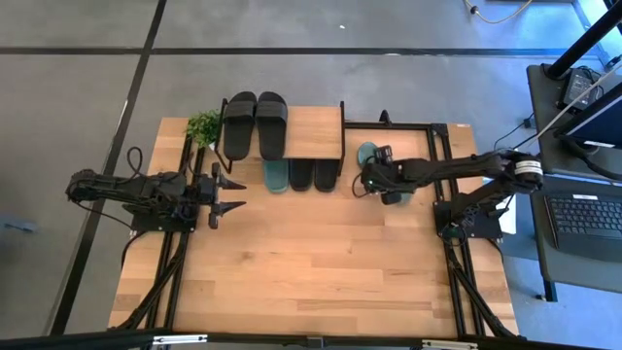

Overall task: Pick and place slides into the shelf
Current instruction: Put the blue slipper under the shelf

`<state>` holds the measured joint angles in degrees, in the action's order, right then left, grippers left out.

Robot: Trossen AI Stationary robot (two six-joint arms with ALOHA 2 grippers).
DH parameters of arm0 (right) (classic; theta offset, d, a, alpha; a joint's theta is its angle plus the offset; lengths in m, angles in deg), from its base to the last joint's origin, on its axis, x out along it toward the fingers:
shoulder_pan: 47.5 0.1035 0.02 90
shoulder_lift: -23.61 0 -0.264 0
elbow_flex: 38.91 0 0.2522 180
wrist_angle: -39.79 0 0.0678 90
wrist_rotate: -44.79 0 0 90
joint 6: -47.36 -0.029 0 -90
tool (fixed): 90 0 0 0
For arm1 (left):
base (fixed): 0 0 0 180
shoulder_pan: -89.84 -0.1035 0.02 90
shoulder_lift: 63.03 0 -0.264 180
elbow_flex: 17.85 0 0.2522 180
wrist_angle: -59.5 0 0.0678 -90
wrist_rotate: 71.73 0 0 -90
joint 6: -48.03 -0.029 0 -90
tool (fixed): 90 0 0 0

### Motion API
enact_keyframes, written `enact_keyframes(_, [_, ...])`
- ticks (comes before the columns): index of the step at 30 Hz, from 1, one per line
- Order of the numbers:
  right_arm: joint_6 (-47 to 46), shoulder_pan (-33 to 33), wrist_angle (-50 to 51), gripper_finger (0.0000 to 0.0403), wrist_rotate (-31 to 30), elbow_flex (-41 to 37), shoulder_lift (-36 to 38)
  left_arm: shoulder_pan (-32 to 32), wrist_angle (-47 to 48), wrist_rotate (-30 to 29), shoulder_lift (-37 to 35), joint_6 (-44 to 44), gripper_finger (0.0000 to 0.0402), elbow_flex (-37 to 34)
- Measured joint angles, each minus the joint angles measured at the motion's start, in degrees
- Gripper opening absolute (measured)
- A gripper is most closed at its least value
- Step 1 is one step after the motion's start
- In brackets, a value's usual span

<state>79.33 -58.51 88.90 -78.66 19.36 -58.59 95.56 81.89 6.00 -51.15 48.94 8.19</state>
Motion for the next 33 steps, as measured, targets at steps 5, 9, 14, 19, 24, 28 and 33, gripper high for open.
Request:
enact_keyframes(5, [6.2, -3.2, -4.6, 0.0211, 0.0, 0.0, -2.6, 0.0, 1.8, 0.0, 0.0, 0.1, 0.0204, 0.0])
enact_keyframes(9, [7.6, -5.5, -4.7, 0.0211, 0.0, 0.0, -3.9, 0.0, 3.3, 0.0, 0.0, 1.7, 0.0204, 0.0])
enact_keyframes(14, [7.3, -7.3, -4.8, 0.0211, -0.1, 0.0, -4.3, 0.0, 3.3, 0.0, 0.0, 2.0, 0.0204, 0.0])
enact_keyframes(19, [7.3, -7.2, -4.8, 0.0211, 0.0, 0.0, -4.3, 0.0, 3.3, 0.0, 0.0, 2.0, 0.0204, 0.0])
enact_keyframes(24, [6.8, -7.3, -5.3, 0.0211, 0.0, 0.0, -4.3, 0.0, 3.3, 0.0, 0.0, 2.0, 0.0204, 0.0])
enact_keyframes(28, [6.1, -7.3, -6.4, 0.0211, 0.0, 0.0, -4.3, 0.0, 3.3, 0.0, 0.0, 2.0, 0.0204, 0.0])
enact_keyframes(33, [6.1, -7.3, -6.6, 0.0181, 0.1, 0.0, -4.8, 0.0, 3.4, 0.0, 0.0, 2.0, 0.0204, 0.0])
